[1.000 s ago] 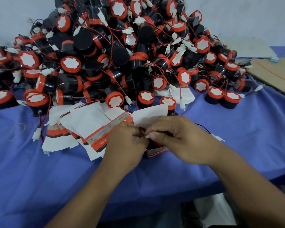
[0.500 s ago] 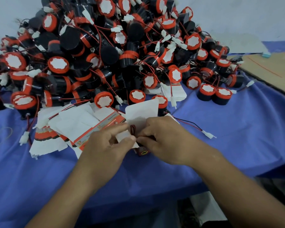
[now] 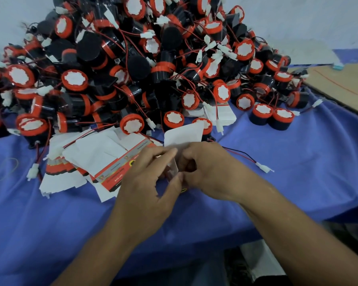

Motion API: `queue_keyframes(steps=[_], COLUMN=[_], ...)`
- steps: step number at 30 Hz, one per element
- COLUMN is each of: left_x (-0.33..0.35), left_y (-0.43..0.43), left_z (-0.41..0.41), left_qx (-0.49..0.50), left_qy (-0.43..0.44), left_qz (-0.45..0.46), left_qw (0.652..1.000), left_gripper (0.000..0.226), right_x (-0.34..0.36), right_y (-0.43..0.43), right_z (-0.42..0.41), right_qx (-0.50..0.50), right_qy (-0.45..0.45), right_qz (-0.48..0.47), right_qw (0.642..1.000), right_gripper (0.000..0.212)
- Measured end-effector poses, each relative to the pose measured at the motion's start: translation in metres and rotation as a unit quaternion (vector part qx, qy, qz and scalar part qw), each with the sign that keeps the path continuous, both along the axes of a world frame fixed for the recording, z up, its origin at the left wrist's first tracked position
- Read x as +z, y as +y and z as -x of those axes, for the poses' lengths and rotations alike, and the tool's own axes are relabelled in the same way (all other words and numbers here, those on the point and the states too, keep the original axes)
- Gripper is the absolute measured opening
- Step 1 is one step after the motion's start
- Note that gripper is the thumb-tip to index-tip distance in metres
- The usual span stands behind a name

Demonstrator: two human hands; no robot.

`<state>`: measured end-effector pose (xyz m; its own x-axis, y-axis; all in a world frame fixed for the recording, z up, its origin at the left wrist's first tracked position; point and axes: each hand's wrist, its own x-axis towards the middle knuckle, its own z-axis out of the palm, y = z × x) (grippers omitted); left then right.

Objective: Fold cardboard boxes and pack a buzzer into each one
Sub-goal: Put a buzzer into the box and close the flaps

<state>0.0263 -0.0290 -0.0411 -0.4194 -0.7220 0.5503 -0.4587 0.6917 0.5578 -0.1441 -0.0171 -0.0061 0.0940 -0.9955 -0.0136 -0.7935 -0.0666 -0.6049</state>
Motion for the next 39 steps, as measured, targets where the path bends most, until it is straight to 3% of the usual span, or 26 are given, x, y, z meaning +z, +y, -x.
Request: queue_keyframes(steps=[4, 9, 15, 19, 34, 39], left_x=[-0.001, -0.003, -0.003, -0.004, -0.005, -0.009], left_y=[-0.003, -0.004, -0.005, -0.005, -0.003, -0.001], left_z=[-0.002, -0.001, -0.001, -0.001, -0.004, -0.001], left_qx=[-0.001, -0.011, -0.012, -0.024, -0.009, 0.017], left_qy=[-0.025, -0.042, -0.031, -0.032, -0.042, -0.064], left_qz=[0.018, -0.002, -0.009, -0.009, -0.019, 0.011], left_qw=[1.000, 0.999, 0.999, 0.999, 0.999, 0.998], left_gripper=[0.048, 0.047, 0.045, 0.045, 0.043, 0.040], right_x=[-0.005, -0.007, -0.012, -0.016, -0.009, -0.012], right_y=[0.002, 0.004, 0.006, 0.004, -0.004, -0.003], right_z=[0.001, 0.006, 0.005, 0.000, -0.004, -0.007], right_qx=[-0.015, 0.044, 0.053, -0.012, -0.003, 0.029], right_qy=[-0.084, -0.091, -0.099, -0.125, -0.056, 0.030], right_qz=[0.032, 0.081, 0.074, 0.095, 0.127, 0.107], right_qw=[0.996, 0.992, 0.991, 0.988, 0.990, 0.993], right_gripper=[0.029, 0.011, 0.018, 0.015, 0.013, 0.007])
